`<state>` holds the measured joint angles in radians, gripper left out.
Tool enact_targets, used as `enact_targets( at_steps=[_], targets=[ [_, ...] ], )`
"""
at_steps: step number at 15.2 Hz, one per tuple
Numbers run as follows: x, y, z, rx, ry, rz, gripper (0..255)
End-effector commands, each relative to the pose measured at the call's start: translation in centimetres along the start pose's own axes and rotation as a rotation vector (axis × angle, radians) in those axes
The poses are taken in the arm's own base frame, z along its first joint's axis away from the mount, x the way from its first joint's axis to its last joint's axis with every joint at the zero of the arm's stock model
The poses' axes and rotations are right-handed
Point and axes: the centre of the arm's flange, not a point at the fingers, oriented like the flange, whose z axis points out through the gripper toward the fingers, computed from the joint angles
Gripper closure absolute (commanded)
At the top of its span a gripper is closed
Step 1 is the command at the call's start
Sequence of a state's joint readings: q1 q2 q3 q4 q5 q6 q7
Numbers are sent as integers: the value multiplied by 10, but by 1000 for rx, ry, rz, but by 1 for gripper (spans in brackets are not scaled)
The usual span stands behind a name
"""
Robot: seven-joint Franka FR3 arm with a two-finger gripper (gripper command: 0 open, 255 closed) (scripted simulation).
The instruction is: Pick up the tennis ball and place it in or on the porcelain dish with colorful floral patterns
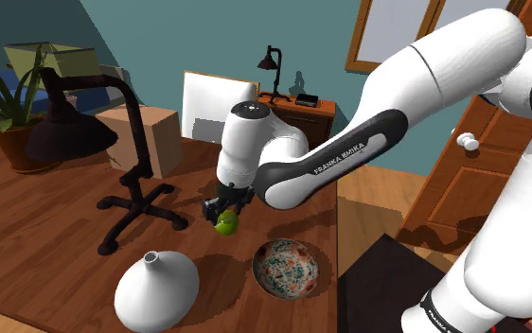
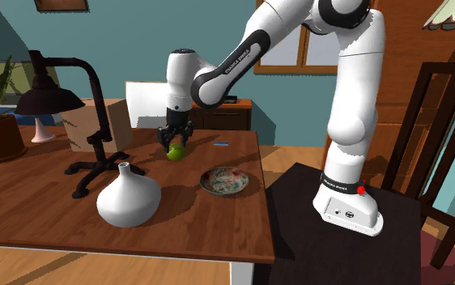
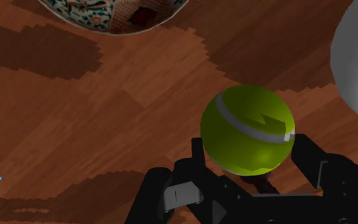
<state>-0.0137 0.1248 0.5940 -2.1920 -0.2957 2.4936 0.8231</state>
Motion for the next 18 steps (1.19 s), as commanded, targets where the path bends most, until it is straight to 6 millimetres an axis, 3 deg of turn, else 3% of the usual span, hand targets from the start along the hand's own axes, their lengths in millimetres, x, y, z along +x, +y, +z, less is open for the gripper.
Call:
enact_targets(
  at_steps=[1,12,18],
  targets=[
    [-19,18,-6,0,1,2,255],
    [-135,98,-43,0,1,2,255],
    [-144,101,-18,0,1,2,255]
  ],
)
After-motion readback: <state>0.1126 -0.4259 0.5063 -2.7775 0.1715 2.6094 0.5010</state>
